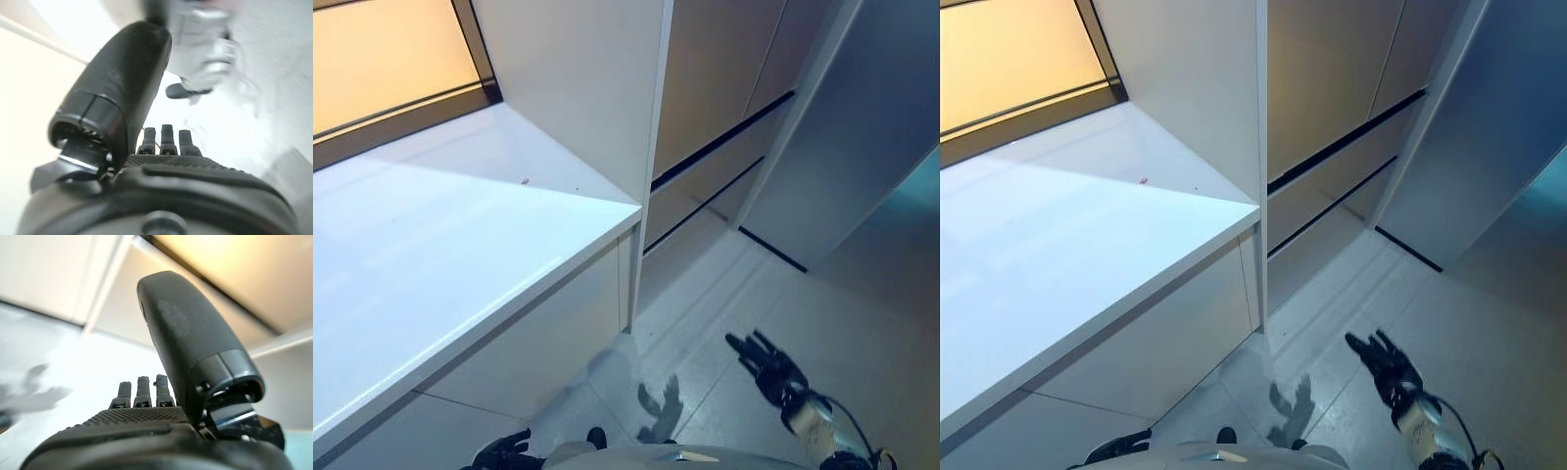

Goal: Put drinks into fridge and close the fridge

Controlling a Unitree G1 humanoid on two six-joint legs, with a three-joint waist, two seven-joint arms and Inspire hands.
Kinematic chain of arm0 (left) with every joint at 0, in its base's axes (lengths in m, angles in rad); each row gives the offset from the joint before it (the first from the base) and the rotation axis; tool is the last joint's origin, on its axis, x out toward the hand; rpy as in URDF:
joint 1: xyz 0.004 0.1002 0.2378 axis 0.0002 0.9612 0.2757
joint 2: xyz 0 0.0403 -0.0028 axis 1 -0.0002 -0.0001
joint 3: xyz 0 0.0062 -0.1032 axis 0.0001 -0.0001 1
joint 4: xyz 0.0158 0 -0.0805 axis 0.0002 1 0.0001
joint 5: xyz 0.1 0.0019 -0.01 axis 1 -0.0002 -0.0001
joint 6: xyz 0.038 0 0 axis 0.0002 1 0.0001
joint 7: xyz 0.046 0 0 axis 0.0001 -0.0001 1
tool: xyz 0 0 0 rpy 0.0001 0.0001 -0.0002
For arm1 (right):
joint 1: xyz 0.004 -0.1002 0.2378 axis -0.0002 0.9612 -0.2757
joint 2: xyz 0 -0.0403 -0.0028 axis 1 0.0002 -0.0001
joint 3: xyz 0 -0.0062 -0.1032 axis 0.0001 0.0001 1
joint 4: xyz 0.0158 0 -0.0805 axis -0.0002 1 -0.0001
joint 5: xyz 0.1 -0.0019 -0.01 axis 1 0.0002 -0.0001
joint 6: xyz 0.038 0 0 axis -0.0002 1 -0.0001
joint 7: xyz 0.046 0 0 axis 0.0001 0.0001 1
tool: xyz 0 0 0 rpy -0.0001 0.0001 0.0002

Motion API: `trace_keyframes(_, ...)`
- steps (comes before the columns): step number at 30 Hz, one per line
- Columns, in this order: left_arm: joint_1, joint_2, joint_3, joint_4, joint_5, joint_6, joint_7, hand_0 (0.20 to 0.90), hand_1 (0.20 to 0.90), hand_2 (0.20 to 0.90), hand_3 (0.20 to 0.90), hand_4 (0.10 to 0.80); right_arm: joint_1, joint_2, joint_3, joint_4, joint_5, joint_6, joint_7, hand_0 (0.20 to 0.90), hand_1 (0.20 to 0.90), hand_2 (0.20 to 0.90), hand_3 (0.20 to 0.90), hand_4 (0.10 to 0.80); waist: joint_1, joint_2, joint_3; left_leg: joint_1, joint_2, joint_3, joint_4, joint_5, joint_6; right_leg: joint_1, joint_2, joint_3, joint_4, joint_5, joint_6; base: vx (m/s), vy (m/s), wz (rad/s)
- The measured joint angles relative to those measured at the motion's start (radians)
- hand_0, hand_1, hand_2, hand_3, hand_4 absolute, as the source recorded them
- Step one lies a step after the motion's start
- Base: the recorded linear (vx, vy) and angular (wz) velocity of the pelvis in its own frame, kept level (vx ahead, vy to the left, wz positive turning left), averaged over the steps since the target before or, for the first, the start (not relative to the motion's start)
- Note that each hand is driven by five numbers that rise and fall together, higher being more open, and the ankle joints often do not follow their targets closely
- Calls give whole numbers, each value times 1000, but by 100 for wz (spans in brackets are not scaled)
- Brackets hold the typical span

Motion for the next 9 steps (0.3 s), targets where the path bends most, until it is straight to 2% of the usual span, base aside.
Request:
trace_keyframes(2,-18,-27,20,47,-17,0,-6,900,900,900,900,800,32,32,1,103,-27,6,16,900,900,900,900,800,1,8,-24,8,2,0,-18,5,-3,1,3,0,-5,0,0,-33,49,-4)
trace_keyframes(9,-40,-82,43,146,-55,-24,59,900,900,900,900,800,79,84,-7,240,-63,14,32,900,900,900,900,800,-23,41,-39,15,4,3,-38,11,-5,2,3,5,-21,6,-2,-15,46,-4)
